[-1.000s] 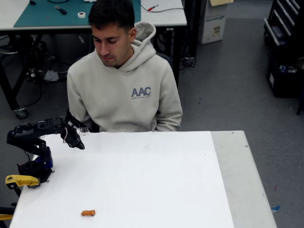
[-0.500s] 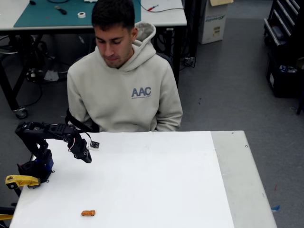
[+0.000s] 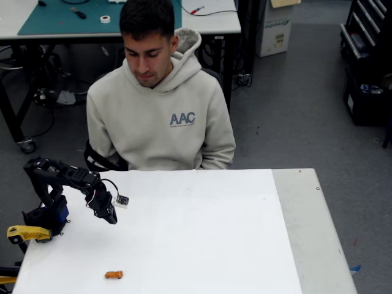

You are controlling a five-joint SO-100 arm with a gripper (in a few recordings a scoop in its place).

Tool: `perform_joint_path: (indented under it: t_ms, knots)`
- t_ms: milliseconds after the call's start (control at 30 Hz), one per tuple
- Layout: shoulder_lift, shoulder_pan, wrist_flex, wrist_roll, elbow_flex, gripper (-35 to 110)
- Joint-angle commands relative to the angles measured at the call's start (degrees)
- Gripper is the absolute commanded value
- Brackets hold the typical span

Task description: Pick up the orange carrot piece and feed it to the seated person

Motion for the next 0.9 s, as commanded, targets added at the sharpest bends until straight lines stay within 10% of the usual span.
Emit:
perform_joint_path:
  t_ms: [0,867]
  knots:
    - [-0.8,5.6,0.8,-5.7,-3.3,-1]
    - [-23.1,23.7,-18.8,-12.0,-21.2,-1]
